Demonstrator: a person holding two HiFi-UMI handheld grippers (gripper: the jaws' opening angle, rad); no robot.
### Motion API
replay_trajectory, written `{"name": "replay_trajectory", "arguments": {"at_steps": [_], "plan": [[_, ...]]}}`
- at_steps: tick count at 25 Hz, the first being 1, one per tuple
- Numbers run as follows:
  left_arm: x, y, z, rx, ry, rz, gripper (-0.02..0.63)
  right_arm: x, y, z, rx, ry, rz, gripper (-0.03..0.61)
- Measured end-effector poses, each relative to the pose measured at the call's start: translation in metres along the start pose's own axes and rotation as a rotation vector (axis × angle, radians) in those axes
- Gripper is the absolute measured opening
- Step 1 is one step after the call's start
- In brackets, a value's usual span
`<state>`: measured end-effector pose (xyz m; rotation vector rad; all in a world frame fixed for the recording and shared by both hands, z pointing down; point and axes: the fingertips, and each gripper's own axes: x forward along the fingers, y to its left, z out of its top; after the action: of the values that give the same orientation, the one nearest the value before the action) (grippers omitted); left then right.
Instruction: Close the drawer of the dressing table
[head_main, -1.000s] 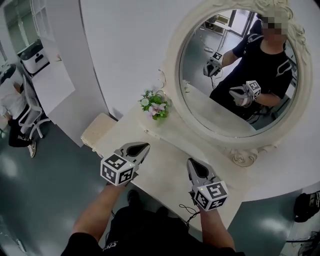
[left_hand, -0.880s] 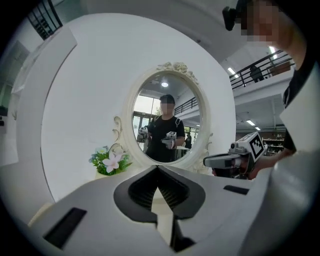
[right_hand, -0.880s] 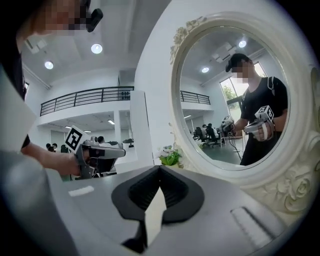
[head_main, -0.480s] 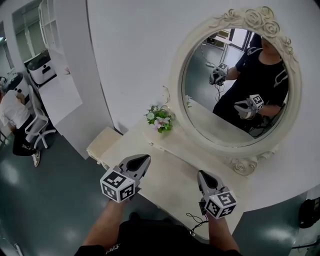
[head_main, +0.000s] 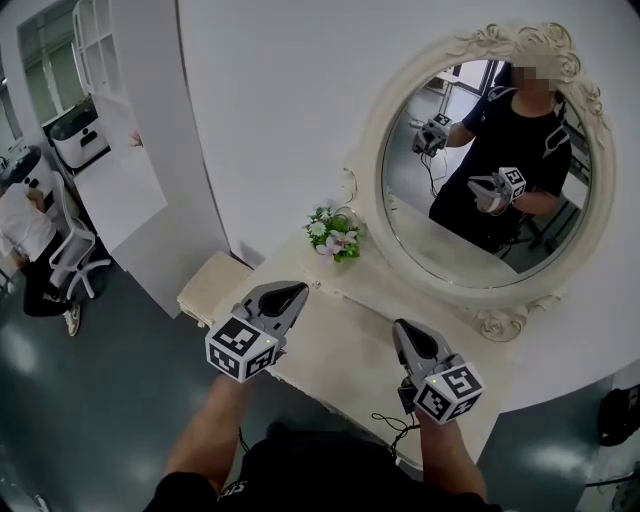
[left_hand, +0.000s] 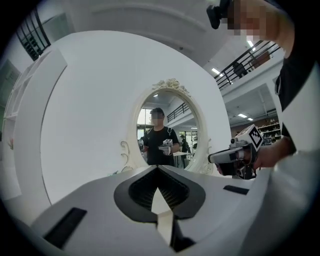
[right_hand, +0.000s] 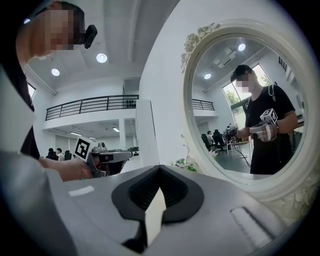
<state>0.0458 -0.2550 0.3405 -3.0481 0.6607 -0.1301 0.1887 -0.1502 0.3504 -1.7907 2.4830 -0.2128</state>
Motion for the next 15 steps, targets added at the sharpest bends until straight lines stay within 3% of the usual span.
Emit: {"name": "replay_trajectory", "arguments": {"at_steps": [5,10,15], "plan": [[-0.015,0.015,0.010,-0.051,-0.058,0.023,0.003,0.020,0.014,0.013,-0.038,-0.008,0.022,0.008],[-0.029,0.023,0.002,-0.130,-0.061,0.050,0.003,0.025,0.025,0.003,-0.036,0.014,0.033,0.008],[-0.032,0.024,0.000,-0.103,-0.026,0.038,0.003,0.027,0.028,-0.001,-0.035,0.024,0.037,0.008]]}}
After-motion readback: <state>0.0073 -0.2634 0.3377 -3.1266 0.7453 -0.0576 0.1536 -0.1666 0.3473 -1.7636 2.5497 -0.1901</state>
